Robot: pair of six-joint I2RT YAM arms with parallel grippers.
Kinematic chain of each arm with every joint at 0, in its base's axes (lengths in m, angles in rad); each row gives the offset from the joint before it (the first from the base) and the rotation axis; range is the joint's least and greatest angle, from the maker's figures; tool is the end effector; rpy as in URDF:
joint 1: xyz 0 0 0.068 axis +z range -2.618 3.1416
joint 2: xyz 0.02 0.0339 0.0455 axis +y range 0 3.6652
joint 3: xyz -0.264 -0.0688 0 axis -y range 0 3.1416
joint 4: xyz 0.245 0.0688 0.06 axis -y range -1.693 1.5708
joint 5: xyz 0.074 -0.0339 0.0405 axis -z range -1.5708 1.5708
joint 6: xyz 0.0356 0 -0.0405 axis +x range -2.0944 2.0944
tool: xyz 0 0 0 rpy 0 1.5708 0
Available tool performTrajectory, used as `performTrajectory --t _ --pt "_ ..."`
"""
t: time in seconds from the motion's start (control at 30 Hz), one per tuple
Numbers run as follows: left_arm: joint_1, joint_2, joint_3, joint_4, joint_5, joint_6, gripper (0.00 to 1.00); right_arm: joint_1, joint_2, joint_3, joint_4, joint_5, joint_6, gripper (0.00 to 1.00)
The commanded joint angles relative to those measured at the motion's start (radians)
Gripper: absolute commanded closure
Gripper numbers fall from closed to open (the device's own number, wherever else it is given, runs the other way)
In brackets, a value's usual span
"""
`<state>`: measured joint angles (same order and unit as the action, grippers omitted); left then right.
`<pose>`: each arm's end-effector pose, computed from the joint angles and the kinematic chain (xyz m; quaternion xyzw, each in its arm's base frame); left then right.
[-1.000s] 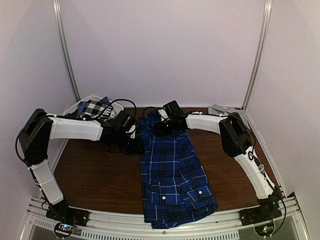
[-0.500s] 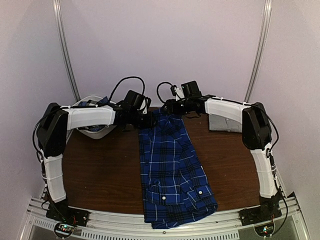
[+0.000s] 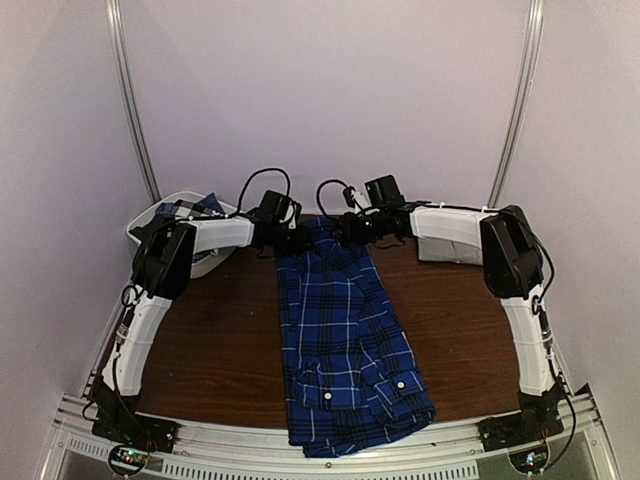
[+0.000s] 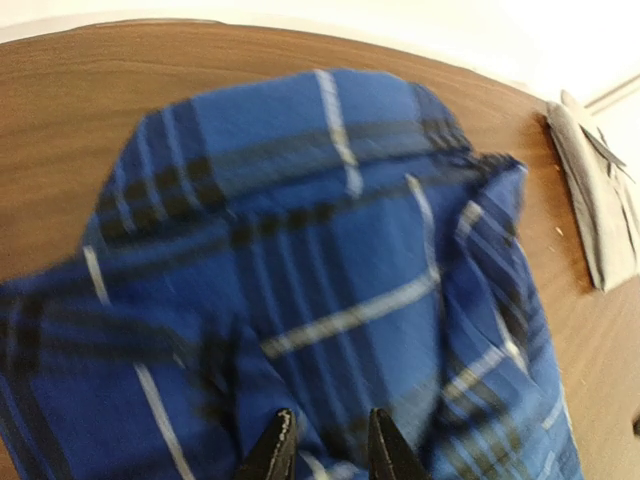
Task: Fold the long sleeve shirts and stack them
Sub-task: Smooth out the rectangle-folded shirt at the center of the board.
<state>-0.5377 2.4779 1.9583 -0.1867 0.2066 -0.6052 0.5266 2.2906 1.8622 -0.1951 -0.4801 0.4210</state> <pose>0.4714 -0.2896 0.1359 0.0127 0.9041 -0.3041 0.2998 0.4478 0.2794 0.2032 -0.1539 0.8575 0.3904 0.2977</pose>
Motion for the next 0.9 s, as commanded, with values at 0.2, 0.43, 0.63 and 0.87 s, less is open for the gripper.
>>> performTrajectory --t 0.2,0.43,0.63,0.87 --pt "0.07 0.131 0.24 -0.03 0.12 0.037 0.73 -0.022 0.202 0.101 0.055 -0.102 0.07 0.75" --pt "0.07 0.113 0.32 -0.059 0.134 0.067 0.72 -0.09 0.339 0.176 0.17 -0.123 0.237 0.76" --pt "0.065 0.0 0.266 -0.065 0.122 0.082 0.7 -0.125 0.402 0.18 0.357 -0.191 0.464 0.75" --pt "0.001 -0.115 0.012 0.004 0.166 0.072 0.71 -0.126 0.388 0.188 0.452 -0.19 0.565 0.71"
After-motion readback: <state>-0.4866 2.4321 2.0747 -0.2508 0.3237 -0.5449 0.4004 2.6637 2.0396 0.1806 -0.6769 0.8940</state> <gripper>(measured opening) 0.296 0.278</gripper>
